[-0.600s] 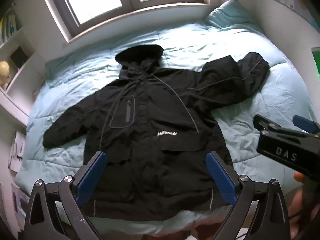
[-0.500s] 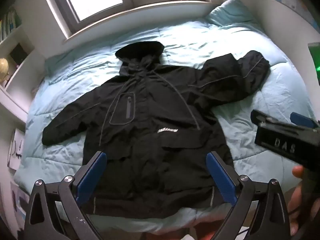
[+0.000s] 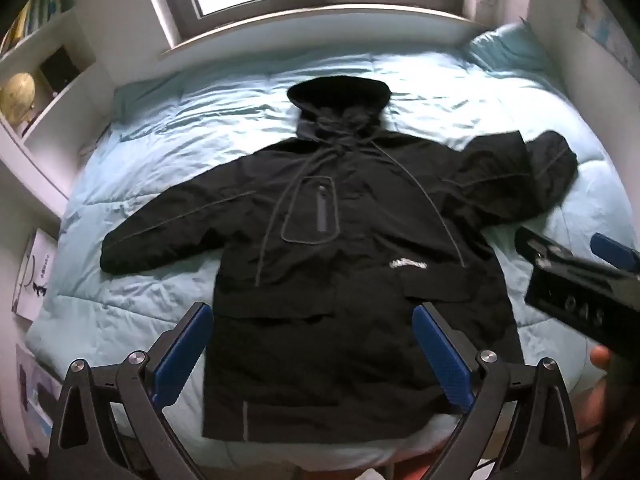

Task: Fold large clothes

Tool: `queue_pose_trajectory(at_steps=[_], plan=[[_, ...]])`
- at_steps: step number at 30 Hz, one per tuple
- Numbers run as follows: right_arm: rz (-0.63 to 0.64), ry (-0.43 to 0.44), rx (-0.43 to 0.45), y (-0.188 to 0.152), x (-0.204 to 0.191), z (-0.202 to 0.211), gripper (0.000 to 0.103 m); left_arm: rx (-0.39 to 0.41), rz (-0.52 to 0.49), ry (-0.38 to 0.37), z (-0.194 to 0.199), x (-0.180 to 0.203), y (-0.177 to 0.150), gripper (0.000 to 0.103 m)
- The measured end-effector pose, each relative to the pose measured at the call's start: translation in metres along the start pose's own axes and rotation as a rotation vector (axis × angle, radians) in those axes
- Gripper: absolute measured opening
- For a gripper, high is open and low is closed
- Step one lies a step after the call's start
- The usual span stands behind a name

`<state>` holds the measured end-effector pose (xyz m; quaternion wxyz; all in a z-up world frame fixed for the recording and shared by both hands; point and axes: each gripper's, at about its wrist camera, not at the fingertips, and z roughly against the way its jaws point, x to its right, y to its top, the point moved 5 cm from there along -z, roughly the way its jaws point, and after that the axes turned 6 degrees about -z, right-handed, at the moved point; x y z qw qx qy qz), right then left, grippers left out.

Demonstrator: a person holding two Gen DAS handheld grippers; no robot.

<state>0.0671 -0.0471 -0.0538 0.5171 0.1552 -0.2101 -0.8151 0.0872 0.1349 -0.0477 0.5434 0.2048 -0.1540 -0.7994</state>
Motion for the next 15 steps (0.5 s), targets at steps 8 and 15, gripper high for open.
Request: queue_pose_trajectory(at_steps=[8,15], plan=[[0.015,-0.061,0.038,-0.006,-0.053,0.010,0.103,0.017,0.007,-0.044,-0.023,-0.051,0.002,0.100],[-0.016,-0.103,0.037,-0.012,-0.069,0.010,0.103,0.025,-0.026,-0.077,-0.034,-0.069,0.003,0.100]])
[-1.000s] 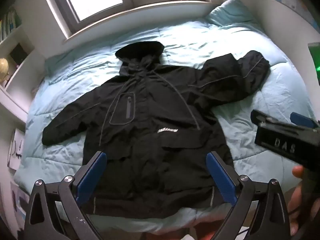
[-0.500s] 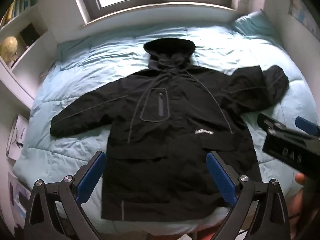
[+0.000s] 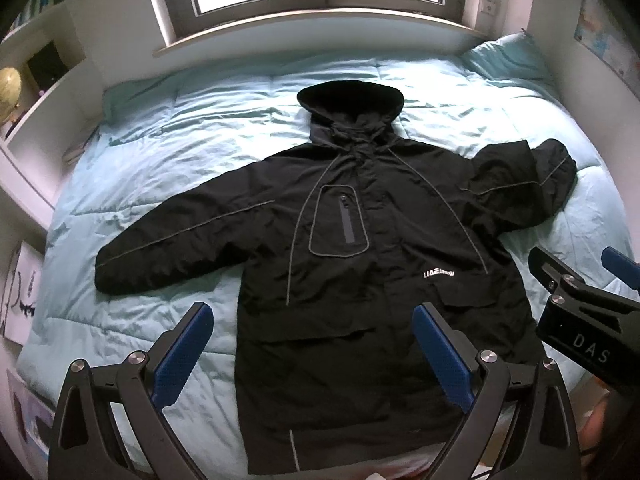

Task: Fold large clothes

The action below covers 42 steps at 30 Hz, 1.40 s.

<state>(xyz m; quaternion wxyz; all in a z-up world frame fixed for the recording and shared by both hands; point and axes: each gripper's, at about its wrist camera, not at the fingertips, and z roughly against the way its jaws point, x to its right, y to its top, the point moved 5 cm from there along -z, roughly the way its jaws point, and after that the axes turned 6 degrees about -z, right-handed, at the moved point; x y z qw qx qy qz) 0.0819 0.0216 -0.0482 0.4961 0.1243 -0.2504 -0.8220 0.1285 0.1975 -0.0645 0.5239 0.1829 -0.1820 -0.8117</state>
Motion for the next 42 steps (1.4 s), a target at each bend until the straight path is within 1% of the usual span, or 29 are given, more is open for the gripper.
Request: queue_pose_trajectory(at_steps=[7,10,14,17,20,24,29,32,36,42], plan=[[-0.004,-0.038,-0.010,-0.003,-0.009,0.000,0.103,-0.015,0.006,-0.029,-0.007,-0.013,-0.007,0.100],[0.011,-0.069,-0.010,-0.005,-0.011,-0.001,0.103,-0.015,0.015,-0.043,-0.011,-0.017,-0.009,0.100],[0.036,-0.093,-0.010,-0.009,-0.011,-0.002,0.103,-0.015,0.034,-0.032,-0.017,-0.019,-0.009,0.100],[0.047,-0.078,-0.007,-0.006,-0.008,-0.002,0.103,-0.009,0.066,-0.013,-0.013,-0.021,-0.008,0.100],[0.063,-0.049,0.015,0.001,-0.004,-0.001,0.103,0.007,0.098,0.019,-0.004,-0.022,-0.007,0.100],[0.092,-0.006,0.034,0.010,0.006,0.000,0.103,0.014,0.137,0.059,0.006,-0.011,-0.006,0.100],[0.098,0.021,0.040,0.019,0.034,-0.003,0.103,0.007,0.154,0.075,0.011,0.032,-0.005,0.100],[0.090,0.034,0.031,0.024,0.059,-0.009,0.103,0.002,0.154,0.066,0.013,0.057,-0.004,0.100],[0.085,0.033,0.023,0.031,0.096,-0.019,0.103,0.010,0.111,0.093,0.014,0.099,0.004,0.100],[0.042,0.023,0.009,0.045,0.150,-0.035,0.103,-0.002,0.079,0.062,0.008,0.151,0.020,0.100]])
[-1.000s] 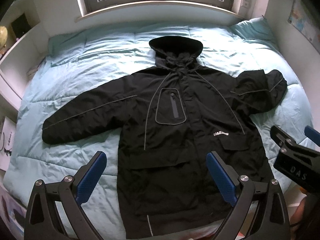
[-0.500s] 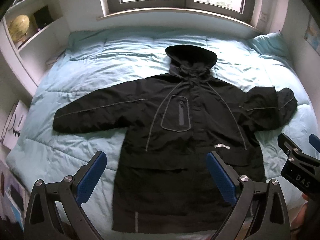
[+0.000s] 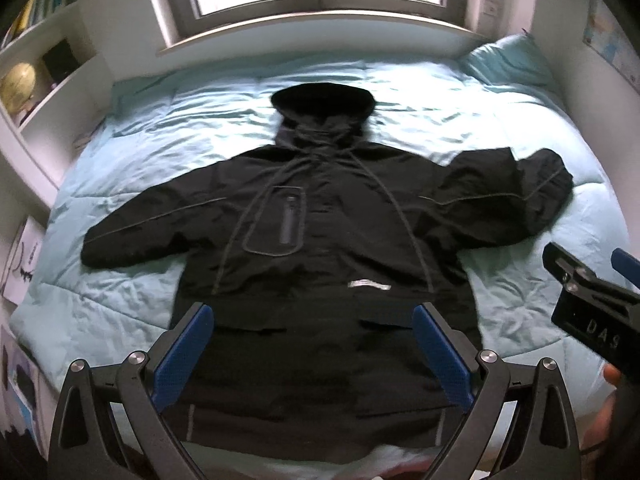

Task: Fold large clothes
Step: 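Grasp the jacket sleeve cuff with the right tool and lift it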

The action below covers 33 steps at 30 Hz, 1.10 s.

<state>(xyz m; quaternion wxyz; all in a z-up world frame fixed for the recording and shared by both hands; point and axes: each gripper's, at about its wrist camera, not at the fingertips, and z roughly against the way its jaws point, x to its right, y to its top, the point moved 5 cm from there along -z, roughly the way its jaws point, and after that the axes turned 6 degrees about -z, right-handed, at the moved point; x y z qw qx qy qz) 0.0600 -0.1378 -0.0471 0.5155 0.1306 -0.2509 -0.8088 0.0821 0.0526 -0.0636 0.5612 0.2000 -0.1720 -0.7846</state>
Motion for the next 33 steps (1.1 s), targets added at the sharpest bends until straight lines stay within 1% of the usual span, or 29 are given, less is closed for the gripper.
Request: queue_pose_trajectory(at_steps=[5,9,11,13,16,19,22,25,29,33], plan=[[-0.044,0.006,-0.010,0.015,0.037,-0.016,0.103,-0.004,-0.044,-0.007,-0.006,0.038,0.012,0.100],[-0.052,-0.002,-0.015,0.029,0.060,-0.035,0.103,0.009,-0.079,-0.065,-0.017,0.070,0.031,0.100],[-0.074,0.029,-0.019,0.036,0.073,-0.044,0.103,0.012,-0.086,-0.093,-0.024,0.083,0.043,0.100],[-0.130,0.087,-0.028,0.043,0.091,-0.057,0.103,0.015,-0.101,-0.117,-0.034,0.097,0.056,0.100],[-0.217,0.105,-0.040,0.055,0.124,-0.081,0.103,0.020,-0.127,-0.130,-0.050,0.115,0.076,0.100],[-0.287,0.067,-0.047,0.071,0.163,-0.112,0.097,0.013,-0.157,-0.141,-0.074,0.132,0.097,0.100],[-0.347,0.054,-0.062,0.086,0.197,-0.143,0.093,0.009,-0.183,-0.161,-0.100,0.152,0.119,0.100],[-0.396,0.057,-0.060,0.101,0.229,-0.170,0.091,0.018,-0.218,-0.186,-0.129,0.177,0.141,0.100],[-0.444,0.055,-0.058,0.126,0.267,-0.219,0.089,0.016,-0.267,-0.197,-0.173,0.213,0.166,0.100],[-0.481,0.092,-0.096,0.146,0.294,-0.268,0.089,-0.010,-0.293,-0.221,-0.217,0.246,0.184,0.100]])
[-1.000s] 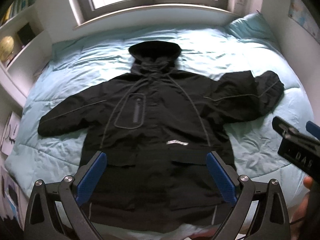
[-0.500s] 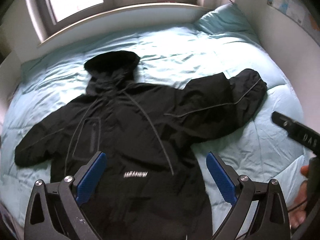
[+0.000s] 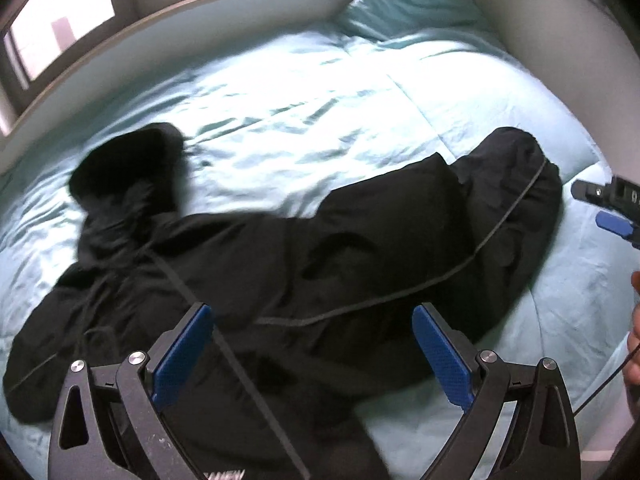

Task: Fold large clothes
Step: 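Grasp the jacket sleeve cuff with the right tool and lift it, then carry the held sleeve across the jacket body and open the right tool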

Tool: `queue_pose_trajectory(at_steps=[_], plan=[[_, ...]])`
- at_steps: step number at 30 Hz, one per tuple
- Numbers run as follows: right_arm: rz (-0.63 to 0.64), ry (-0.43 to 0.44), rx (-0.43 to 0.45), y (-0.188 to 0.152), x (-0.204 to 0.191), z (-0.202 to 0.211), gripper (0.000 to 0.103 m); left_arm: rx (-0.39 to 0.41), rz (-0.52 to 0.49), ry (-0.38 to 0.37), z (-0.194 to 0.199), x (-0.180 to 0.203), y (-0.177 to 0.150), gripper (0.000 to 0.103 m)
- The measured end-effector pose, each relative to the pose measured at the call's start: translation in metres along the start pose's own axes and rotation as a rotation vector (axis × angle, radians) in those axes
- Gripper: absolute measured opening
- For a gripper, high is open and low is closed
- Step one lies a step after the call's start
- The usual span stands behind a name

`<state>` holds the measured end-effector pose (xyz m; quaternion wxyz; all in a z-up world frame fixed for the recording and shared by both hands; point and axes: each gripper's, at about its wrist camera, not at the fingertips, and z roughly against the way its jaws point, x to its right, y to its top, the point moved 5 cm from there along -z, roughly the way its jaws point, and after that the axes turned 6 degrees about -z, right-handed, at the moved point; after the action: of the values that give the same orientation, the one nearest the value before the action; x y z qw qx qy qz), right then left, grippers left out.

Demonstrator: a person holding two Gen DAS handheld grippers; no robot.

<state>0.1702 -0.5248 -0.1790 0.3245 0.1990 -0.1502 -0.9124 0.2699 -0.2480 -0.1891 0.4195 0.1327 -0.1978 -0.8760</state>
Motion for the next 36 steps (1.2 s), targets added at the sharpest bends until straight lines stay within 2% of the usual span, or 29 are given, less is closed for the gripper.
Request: queue_pose_trajectory(at_steps=[6,12,13,14,15,16,18,20,22,23,25,27,29,30,32,34,36], plan=[[-0.046,0.019,-0.056,0.040,0.016,-0.054,0.089,-0.044,-0.060,-0.056,-0.047,0.022,0.013,0.100],[-0.109,0.079,-0.145,0.053,0.017,-0.100,0.088,-0.060,-0.071,-0.107,-0.064,0.029,0.014,0.100],[-0.102,0.068,-0.136,0.053,0.015,-0.100,0.076,-0.061,-0.074,-0.112,-0.066,0.030,0.014,0.100],[-0.084,0.061,-0.130,0.052,0.011,-0.098,0.040,-0.062,-0.076,-0.117,-0.070,0.030,0.014,0.099],[-0.059,0.077,-0.131,0.050,0.005,-0.093,0.025,-0.066,-0.075,-0.122,-0.074,0.030,0.015,0.097],[-0.048,0.094,-0.126,0.047,0.000,-0.086,0.021,-0.074,-0.072,-0.133,-0.077,0.030,0.015,0.092],[-0.013,0.112,-0.080,0.044,-0.009,-0.059,0.019,-0.084,-0.056,-0.174,-0.081,0.030,0.016,0.081],[0.037,0.094,0.021,0.040,-0.012,-0.013,0.018,-0.087,-0.042,-0.232,-0.084,0.033,0.018,0.068],[0.058,0.073,0.121,0.040,-0.006,0.025,0.018,-0.080,-0.029,-0.288,-0.087,0.039,0.020,0.067],[0.048,0.059,0.141,0.039,0.001,0.035,0.018,-0.084,-0.021,-0.323,-0.091,0.043,0.020,0.067],[0.011,0.035,0.130,0.037,0.017,0.036,0.018,-0.149,0.001,-0.412,-0.115,0.056,0.014,0.067],[-0.042,-0.009,0.052,0.027,0.038,0.009,0.018,-0.226,-0.001,-0.407,-0.146,0.066,0.006,0.067],[-0.091,-0.062,-0.017,0.016,0.057,-0.021,0.018,-0.266,-0.032,-0.372,-0.171,0.072,-0.002,0.068],[-0.106,-0.096,-0.038,0.012,0.065,-0.034,0.018,-0.267,-0.039,-0.370,-0.175,0.073,-0.003,0.069],[-0.137,-0.110,-0.057,0.009,0.076,-0.049,0.018,-0.258,-0.041,-0.387,-0.171,0.071,-0.003,0.069],[-0.142,-0.119,-0.065,0.014,0.076,-0.047,0.018,-0.244,-0.030,-0.396,-0.159,0.063,-0.003,0.069],[-0.093,-0.146,-0.060,0.018,0.063,-0.039,0.018,-0.216,-0.008,-0.397,-0.143,0.048,-0.005,0.069]])
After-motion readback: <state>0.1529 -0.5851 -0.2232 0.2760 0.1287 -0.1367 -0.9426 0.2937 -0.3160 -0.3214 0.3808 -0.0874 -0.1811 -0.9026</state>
